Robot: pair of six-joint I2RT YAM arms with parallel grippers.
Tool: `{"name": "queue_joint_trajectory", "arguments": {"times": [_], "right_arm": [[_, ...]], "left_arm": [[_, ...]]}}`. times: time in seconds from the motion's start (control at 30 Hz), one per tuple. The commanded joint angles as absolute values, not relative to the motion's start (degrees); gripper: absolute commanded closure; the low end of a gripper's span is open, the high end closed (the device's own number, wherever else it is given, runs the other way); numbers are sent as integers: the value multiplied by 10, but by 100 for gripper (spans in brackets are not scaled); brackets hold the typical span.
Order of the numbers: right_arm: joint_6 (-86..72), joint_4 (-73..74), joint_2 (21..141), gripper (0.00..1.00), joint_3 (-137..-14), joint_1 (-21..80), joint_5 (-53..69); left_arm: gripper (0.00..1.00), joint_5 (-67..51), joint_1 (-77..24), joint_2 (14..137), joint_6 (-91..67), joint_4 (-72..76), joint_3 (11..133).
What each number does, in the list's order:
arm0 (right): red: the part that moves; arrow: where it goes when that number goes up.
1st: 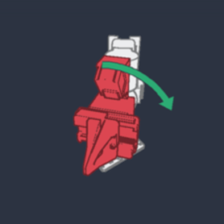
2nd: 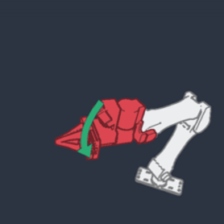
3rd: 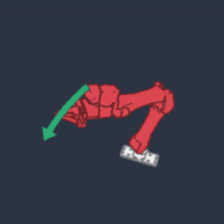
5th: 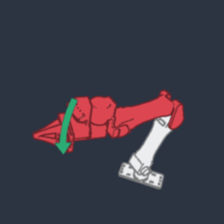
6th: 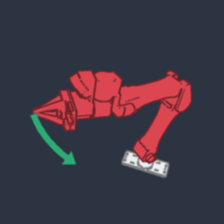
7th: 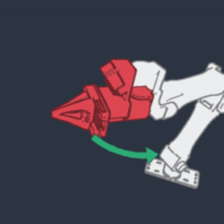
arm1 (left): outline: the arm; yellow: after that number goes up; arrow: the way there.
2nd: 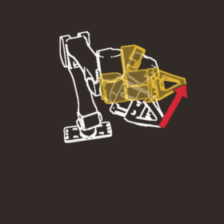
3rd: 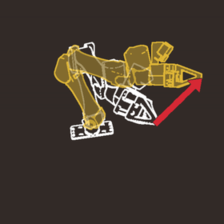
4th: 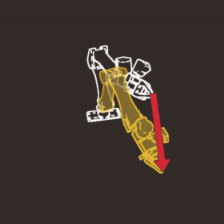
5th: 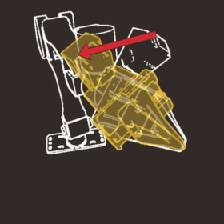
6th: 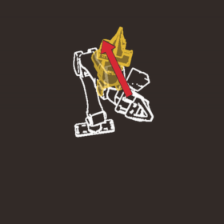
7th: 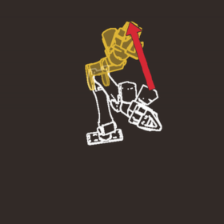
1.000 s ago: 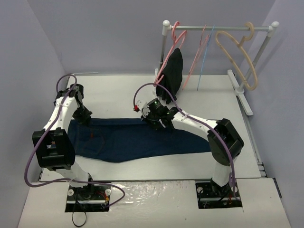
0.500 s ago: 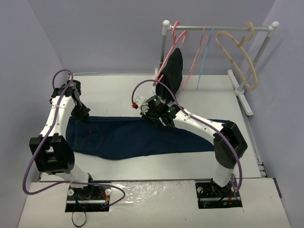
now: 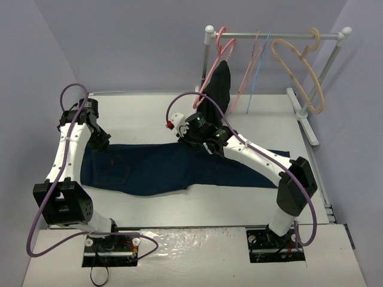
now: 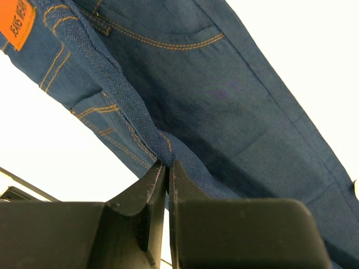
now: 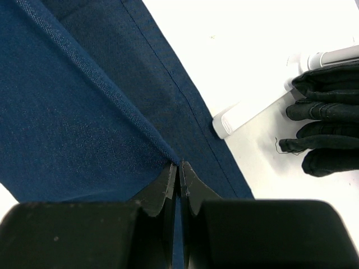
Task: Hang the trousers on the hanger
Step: Fold the trousers at the center of the board.
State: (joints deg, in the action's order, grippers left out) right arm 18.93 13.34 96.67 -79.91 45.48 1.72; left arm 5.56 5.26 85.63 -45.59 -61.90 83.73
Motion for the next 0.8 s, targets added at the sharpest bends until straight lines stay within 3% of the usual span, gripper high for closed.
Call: {"name": "queue_joint_trajectory", "arguments": {"times": [0.0,0.77], "right_arm": [[211,157,964,100,-824,446,-51],[223,82,1058,100,-848,438,-130]], "left_arm": [[100,140,62,861,-430,-621,886],[100,170,62,937,-410,-512,927]]}}
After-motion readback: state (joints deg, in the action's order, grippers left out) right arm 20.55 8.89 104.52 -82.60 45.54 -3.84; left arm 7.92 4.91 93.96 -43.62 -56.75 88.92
